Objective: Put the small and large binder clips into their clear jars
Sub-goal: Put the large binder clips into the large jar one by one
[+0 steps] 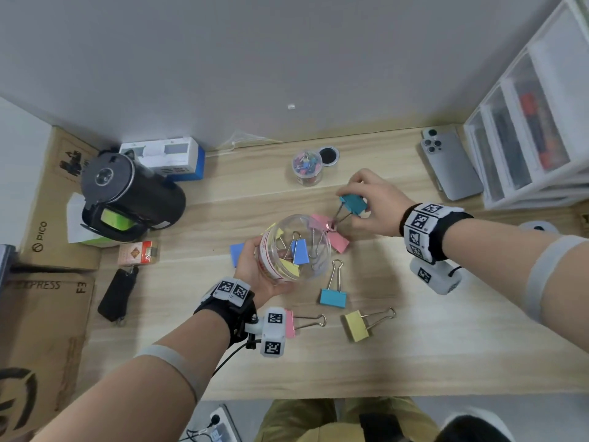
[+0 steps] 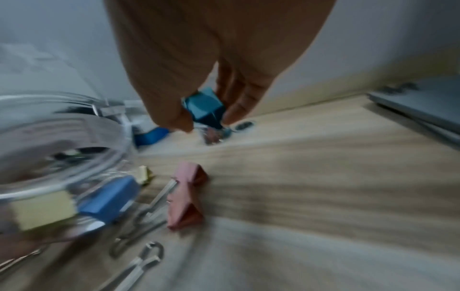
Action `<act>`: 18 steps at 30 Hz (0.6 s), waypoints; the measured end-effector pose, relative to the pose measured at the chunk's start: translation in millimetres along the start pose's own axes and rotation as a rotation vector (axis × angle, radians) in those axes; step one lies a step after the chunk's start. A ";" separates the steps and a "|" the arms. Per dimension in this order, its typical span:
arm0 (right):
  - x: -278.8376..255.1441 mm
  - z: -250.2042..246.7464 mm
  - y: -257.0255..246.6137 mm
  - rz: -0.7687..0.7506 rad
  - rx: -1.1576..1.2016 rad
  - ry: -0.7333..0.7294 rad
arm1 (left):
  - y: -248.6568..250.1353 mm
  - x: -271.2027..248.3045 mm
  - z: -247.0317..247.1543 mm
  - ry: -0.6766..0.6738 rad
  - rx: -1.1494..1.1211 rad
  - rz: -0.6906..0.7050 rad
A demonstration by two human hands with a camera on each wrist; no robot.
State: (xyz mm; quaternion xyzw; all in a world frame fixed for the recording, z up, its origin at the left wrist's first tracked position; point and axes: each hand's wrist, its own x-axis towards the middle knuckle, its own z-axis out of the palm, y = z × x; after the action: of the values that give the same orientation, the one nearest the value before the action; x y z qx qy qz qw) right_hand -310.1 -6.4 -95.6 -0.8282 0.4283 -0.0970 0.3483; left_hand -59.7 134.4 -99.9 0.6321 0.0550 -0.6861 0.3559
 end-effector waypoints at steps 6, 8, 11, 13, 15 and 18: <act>8.0 24.4 -58.7 -0.340 -0.199 -0.137 | 4.9 3.7 5.0 -0.039 -0.023 -0.003; 10.2 34.6 -70.4 -0.311 -0.225 -0.225 | 5.3 4.7 5.2 -0.048 -0.010 -0.011; 14.5 46.7 -79.9 -0.275 -0.317 -0.259 | 5.8 4.6 4.2 -0.068 0.005 -0.027; 17.4 50.1 -83.7 -0.300 -0.397 -0.245 | 6.5 4.2 2.4 -0.081 0.002 -0.031; 17.3 51.8 -83.5 -0.352 -0.358 -0.214 | 7.1 4.6 -1.3 -0.074 -0.004 -0.035; 14.8 48.7 -80.7 -0.409 -0.176 -0.063 | 7.3 5.5 -10.0 -0.077 -0.021 -0.043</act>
State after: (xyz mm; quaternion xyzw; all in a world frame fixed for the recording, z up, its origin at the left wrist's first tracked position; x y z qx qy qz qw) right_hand -226.9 37.7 -80.4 -0.9276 0.2472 -0.1016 0.2610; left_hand -47.0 131.9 -104.1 0.6003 0.0619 -0.7167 0.3496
